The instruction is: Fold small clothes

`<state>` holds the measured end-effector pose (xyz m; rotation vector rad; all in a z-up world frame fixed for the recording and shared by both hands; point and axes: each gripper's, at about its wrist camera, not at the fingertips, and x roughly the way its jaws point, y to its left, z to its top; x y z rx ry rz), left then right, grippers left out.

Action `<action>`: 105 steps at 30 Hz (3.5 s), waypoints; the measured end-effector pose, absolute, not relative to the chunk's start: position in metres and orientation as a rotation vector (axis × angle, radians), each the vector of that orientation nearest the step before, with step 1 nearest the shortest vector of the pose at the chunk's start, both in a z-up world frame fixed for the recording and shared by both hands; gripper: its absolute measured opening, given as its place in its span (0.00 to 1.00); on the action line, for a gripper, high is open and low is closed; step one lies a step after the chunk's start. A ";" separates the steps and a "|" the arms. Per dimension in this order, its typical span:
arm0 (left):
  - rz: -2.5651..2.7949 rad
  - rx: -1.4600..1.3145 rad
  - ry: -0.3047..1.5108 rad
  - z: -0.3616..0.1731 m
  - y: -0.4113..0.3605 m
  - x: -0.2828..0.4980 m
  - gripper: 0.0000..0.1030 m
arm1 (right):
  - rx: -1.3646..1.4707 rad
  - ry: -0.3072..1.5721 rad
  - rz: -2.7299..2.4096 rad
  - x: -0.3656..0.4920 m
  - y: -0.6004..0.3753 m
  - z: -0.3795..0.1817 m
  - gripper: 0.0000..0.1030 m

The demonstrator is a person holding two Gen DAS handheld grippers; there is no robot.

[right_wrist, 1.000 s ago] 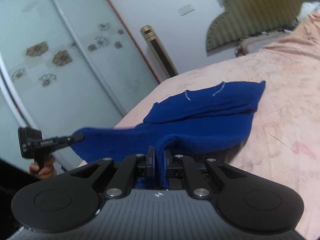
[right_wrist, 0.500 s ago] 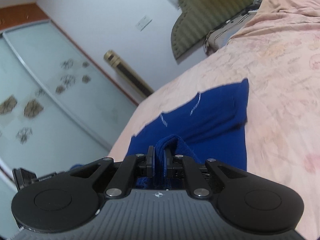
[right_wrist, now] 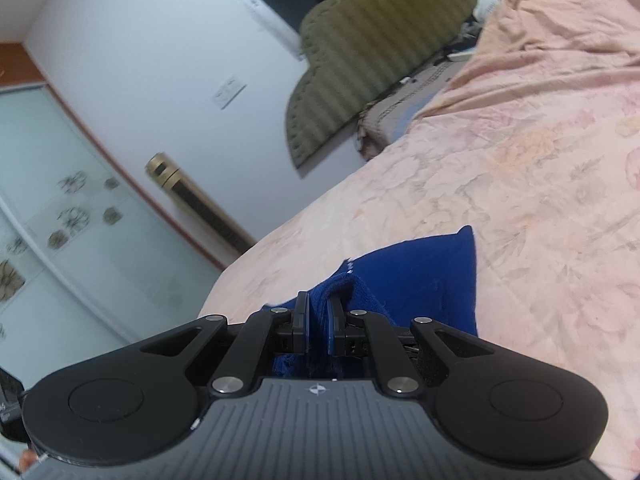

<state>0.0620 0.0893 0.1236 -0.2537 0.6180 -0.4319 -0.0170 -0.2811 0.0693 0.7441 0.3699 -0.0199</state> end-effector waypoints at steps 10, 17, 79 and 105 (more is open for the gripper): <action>-0.336 -0.222 0.674 0.092 0.071 0.128 0.10 | 0.827 0.440 -0.067 0.050 -0.300 0.036 0.11; -0.264 -0.263 0.761 0.058 0.068 0.173 0.10 | 0.828 0.521 -0.097 0.090 -0.305 0.012 0.13; -0.084 0.126 0.786 0.032 0.065 0.141 0.78 | 0.012 0.663 -0.171 0.086 -0.163 0.028 0.87; -0.063 0.135 0.795 0.024 0.088 0.125 0.78 | -0.160 0.640 0.005 0.050 -0.067 0.044 0.87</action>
